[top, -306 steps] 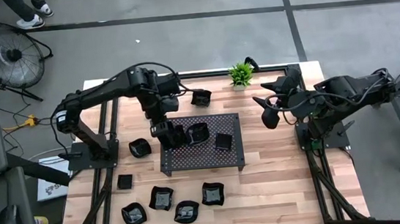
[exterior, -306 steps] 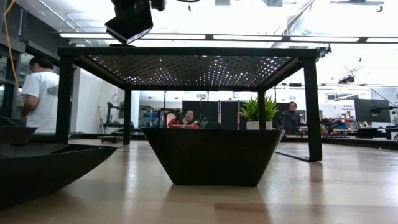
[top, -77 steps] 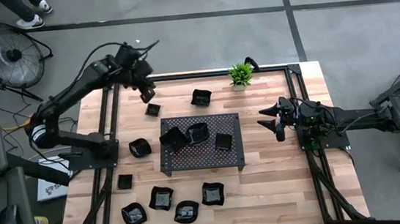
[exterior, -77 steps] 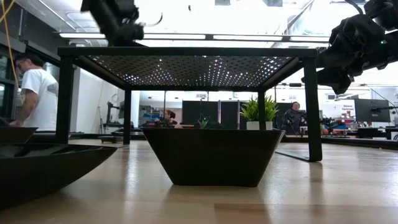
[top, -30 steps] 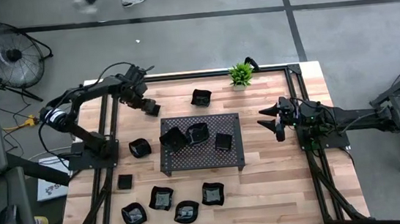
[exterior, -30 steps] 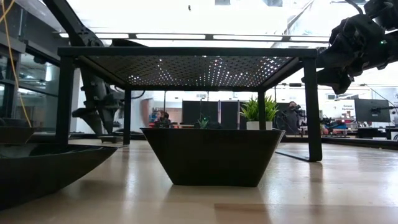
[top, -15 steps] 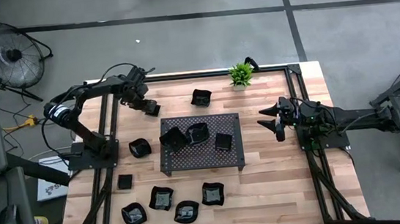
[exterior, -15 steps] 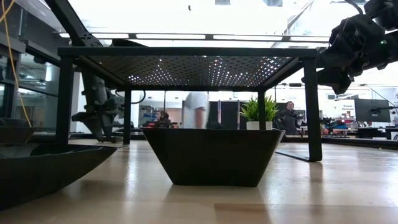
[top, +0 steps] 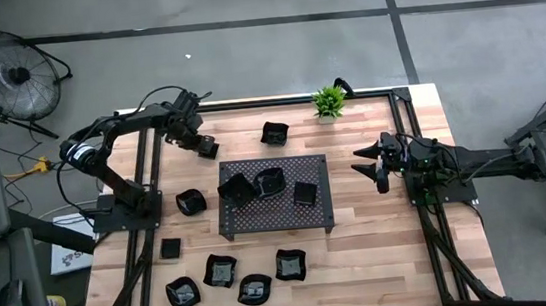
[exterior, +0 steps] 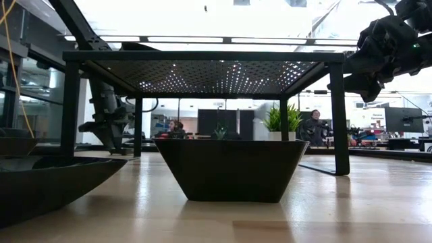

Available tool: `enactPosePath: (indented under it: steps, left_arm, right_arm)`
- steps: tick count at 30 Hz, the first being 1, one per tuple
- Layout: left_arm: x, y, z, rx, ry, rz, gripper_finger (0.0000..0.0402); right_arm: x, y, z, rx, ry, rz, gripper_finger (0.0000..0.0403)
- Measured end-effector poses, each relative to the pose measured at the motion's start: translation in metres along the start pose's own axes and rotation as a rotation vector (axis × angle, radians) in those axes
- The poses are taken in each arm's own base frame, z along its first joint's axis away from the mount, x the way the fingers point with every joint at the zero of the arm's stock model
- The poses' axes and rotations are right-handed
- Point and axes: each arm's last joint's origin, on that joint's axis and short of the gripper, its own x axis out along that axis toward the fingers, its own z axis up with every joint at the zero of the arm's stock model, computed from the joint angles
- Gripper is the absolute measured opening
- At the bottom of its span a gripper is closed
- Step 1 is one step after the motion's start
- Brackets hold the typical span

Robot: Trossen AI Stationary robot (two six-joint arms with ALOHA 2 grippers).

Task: Pick & Place Mini shaped plates
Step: Stack the top square plate on top of the square plates on the shelf

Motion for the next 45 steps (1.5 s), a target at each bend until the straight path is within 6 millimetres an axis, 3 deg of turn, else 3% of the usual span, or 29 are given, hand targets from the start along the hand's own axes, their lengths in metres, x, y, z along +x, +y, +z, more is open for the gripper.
enactPosePath:
  steps: [23,36,45]
  left_arm:
    - [0.0,-0.0003,-0.0011,-0.014,0.012,-0.006,0.0108]
    - [-0.0002,0.0,-0.0013,-0.025,0.013,0.003,0.0019]
    - [-0.0007,-0.0001,-0.0009,-0.007,0.01,0.002,0.0002]
  right_arm:
    - [0.0,0.0,0.0,0.0,0.0,0.0,0.0246]
    - [0.0,0.0,0.0,0.0,0.0,0.0,0.0246]
    - [0.0,0.0,0.0,0.0,0.0,0.0,0.0246]
